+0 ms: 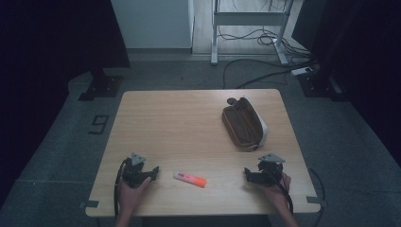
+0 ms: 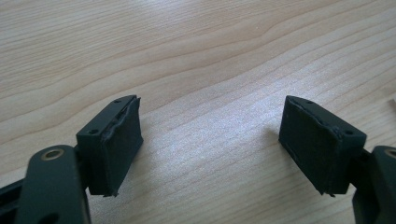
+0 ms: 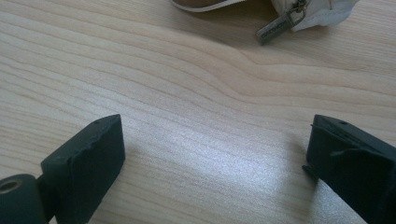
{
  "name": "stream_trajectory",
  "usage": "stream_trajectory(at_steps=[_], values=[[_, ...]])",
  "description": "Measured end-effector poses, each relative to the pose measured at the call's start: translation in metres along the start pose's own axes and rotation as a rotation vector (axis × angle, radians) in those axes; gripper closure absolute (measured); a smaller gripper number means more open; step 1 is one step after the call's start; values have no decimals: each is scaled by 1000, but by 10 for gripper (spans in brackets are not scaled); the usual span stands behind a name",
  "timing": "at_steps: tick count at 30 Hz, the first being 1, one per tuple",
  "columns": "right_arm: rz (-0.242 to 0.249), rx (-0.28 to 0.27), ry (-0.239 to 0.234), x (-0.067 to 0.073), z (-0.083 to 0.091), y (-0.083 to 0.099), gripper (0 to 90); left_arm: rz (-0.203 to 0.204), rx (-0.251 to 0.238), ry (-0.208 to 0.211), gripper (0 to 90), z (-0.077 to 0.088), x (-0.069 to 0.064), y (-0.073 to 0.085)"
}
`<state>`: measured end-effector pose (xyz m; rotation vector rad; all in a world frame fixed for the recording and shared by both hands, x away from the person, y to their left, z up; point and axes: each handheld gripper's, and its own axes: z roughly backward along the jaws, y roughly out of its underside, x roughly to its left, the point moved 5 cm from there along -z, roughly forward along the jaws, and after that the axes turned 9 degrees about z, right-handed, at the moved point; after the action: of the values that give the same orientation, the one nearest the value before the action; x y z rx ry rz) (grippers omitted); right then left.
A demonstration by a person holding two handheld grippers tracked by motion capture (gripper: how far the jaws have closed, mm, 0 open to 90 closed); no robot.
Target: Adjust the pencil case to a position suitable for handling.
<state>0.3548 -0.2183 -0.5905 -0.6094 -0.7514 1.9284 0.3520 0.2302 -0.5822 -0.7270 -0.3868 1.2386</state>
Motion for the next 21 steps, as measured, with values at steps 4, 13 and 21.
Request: stream_trajectory(at_steps=[4, 13, 21], values=[[0, 0, 0, 0, 0, 0, 40, 1, -1, 0, 205, 0, 0, 0], [-23, -4, 23, 2, 0, -2, 72, -1, 0, 3, 204, -1, 0, -1], [-27, -16, 31, 2, 0, -3, 131, -3, 2, 4, 201, -1, 0, -1]])
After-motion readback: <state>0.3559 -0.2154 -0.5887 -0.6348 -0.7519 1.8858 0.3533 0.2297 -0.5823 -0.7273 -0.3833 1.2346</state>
